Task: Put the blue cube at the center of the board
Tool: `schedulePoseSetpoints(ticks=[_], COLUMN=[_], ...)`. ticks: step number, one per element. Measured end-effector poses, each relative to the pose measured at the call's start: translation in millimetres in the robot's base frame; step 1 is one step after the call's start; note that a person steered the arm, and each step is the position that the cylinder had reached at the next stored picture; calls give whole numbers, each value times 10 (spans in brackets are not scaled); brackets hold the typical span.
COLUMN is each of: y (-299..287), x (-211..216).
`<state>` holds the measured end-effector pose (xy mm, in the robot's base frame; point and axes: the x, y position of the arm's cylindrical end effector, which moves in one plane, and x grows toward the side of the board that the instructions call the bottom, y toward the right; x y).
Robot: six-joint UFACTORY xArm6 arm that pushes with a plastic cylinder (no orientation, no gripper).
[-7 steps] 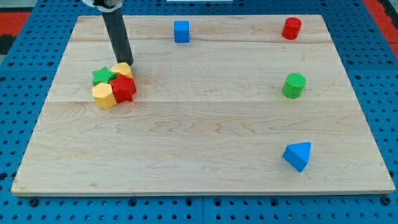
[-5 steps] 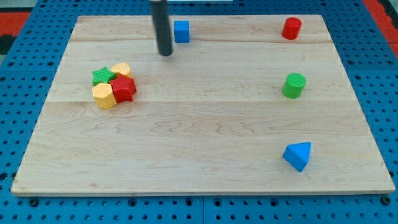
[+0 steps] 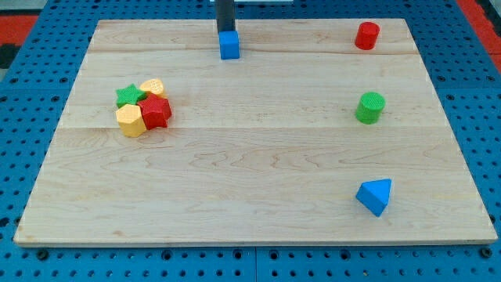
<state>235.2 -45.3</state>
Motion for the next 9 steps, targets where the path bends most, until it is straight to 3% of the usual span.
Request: schedulePoseSetpoints(ticks=[4,7,9], y=[243,-225,451], x=[629,1186,1006])
